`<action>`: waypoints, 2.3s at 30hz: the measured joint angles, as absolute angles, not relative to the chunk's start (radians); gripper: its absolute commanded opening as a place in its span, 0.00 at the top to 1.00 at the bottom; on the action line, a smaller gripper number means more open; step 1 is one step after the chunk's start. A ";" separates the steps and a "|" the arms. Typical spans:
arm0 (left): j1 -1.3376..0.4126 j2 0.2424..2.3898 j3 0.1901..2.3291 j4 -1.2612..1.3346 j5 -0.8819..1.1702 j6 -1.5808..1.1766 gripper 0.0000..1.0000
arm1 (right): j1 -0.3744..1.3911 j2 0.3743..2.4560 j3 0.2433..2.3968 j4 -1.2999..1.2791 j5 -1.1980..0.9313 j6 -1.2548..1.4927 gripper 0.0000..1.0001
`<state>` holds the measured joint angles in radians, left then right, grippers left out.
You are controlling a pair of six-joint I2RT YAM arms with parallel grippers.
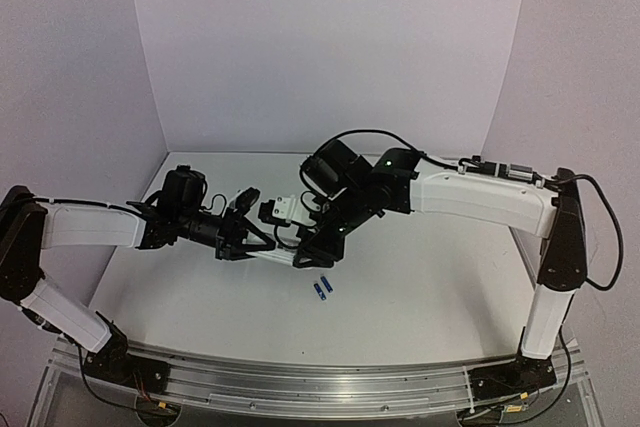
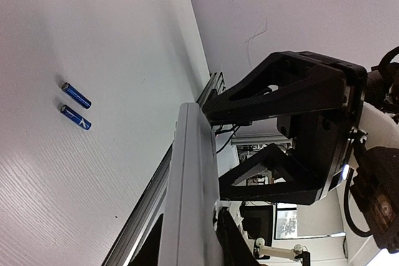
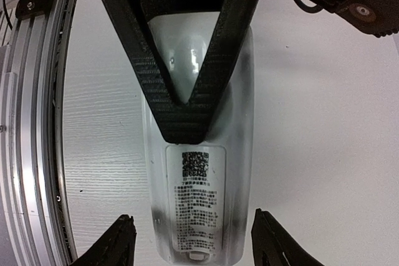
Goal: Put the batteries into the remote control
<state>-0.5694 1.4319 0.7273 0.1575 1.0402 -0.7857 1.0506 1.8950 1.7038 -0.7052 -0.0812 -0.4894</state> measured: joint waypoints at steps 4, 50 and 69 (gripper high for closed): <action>-0.571 1.432 0.727 0.157 1.037 -0.790 1.00 | 1.059 1.923 1.711 -0.704 -0.073 -0.489 0.45; -0.574 1.459 0.728 0.152 1.009 -0.789 1.00 | 1.090 1.948 1.728 -0.726 0.079 -0.476 0.64; -0.574 1.463 0.739 0.100 0.976 -0.787 1.00 | 1.094 1.970 1.758 -0.752 0.108 -0.461 0.93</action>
